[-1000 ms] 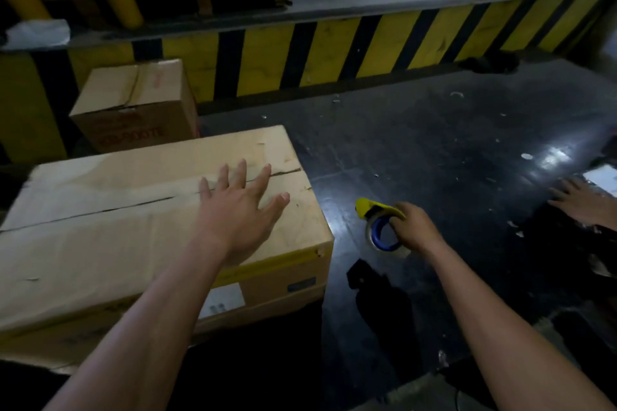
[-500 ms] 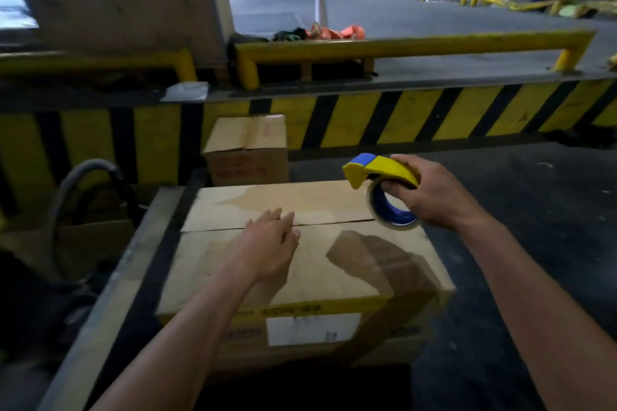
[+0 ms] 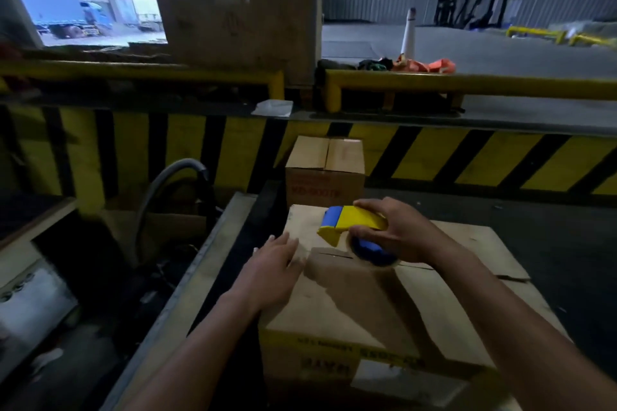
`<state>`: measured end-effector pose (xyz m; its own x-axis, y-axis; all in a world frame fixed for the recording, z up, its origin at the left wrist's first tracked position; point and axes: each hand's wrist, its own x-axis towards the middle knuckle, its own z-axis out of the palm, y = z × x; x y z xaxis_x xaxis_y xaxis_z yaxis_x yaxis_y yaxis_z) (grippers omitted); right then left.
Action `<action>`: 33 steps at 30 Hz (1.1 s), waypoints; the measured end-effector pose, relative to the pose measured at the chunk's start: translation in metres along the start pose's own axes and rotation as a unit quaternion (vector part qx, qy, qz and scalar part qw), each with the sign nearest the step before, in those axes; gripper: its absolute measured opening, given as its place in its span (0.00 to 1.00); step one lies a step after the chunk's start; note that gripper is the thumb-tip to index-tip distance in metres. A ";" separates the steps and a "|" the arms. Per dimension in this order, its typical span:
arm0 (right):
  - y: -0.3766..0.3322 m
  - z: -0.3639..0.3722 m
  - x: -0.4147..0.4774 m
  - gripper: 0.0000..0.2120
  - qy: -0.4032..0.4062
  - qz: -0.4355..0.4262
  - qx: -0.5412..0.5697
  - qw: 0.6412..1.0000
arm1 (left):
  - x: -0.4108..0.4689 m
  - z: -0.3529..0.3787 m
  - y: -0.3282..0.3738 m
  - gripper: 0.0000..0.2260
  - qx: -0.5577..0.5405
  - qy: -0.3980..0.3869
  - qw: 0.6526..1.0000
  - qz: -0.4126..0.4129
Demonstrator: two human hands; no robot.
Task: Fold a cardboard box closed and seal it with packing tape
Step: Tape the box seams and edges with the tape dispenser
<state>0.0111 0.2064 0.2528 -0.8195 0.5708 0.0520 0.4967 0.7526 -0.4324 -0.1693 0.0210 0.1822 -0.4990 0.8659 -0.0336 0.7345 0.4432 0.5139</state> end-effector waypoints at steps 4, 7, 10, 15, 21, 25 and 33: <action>0.002 0.005 0.010 0.34 -0.018 -0.024 -0.010 1.000 | 0.009 -0.009 0.004 0.18 -0.008 0.099 0.995 -0.017; 0.003 0.002 0.014 0.36 0.002 -0.043 0.013 0.999 | 0.024 -0.016 0.013 0.13 -0.122 0.136 0.982 -0.045; 0.002 0.004 0.018 0.38 0.012 -0.069 0.034 0.997 | 0.036 -0.022 0.027 0.13 -0.324 0.062 0.939 -0.093; 0.002 0.012 0.023 0.40 0.003 -0.097 0.041 0.994 | 0.043 -0.026 0.030 0.12 -0.532 -0.018 0.834 -0.147; 0.002 0.013 0.026 0.39 0.014 -0.117 0.077 0.990 | 0.043 -0.032 0.017 0.14 -0.644 -0.059 0.745 -0.163; -0.002 0.011 0.027 0.37 0.025 -0.123 0.108 0.986 | 0.043 -0.031 0.009 0.12 -0.699 -0.072 0.684 -0.198; -0.008 0.011 0.026 0.38 0.003 -0.124 0.084 0.989 | 0.044 -0.040 0.008 0.07 -0.584 -0.038 0.794 -0.164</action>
<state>-0.0173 0.2122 0.2479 -0.9084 0.3772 0.1802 0.2251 0.8046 -0.5495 -0.2037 0.0530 0.2189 -0.5133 0.7793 -0.3595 -0.3789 0.1700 0.9097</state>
